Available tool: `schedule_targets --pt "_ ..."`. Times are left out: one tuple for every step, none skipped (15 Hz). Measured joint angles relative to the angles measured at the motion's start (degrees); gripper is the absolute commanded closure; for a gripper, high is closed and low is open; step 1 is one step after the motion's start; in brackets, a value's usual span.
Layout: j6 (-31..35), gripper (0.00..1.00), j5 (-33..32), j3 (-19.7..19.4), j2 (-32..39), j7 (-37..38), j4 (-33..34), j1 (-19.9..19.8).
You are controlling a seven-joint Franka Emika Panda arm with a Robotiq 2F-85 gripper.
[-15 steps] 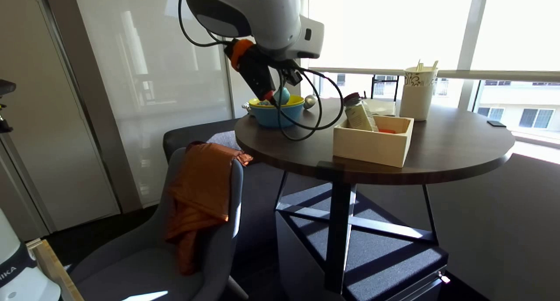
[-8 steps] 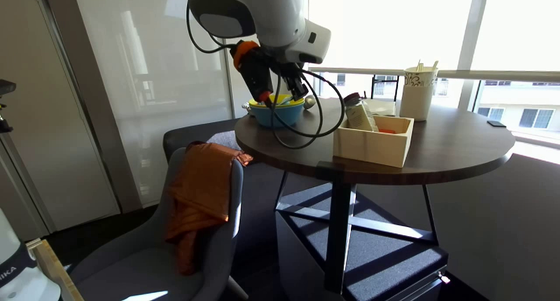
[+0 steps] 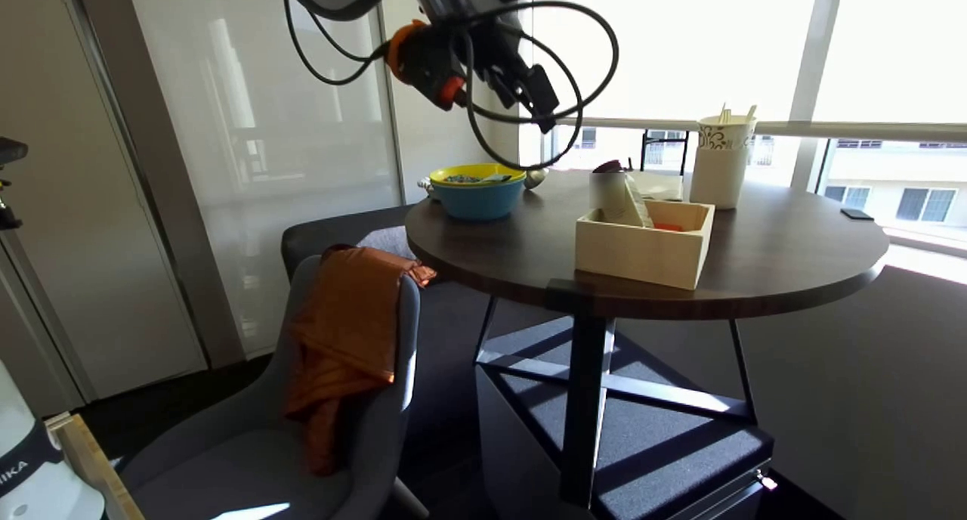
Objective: Use the blue serving spoon to take cereal from the yellow plate, then add it to the white plate
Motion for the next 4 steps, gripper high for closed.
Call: schedule_targets --pt "0.85 0.00 -1.58 0.17 -3.02 -1.08 -1.39 0.13" --pt "1.01 0.00 -2.78 0.13 -6.18 -2.72 -2.76 0.27" --pt "0.99 0.00 -3.72 -0.15 -9.54 -4.64 -4.20 0.54" --pt "0.95 0.00 -4.14 -0.69 -13.01 -6.92 -5.66 0.98"
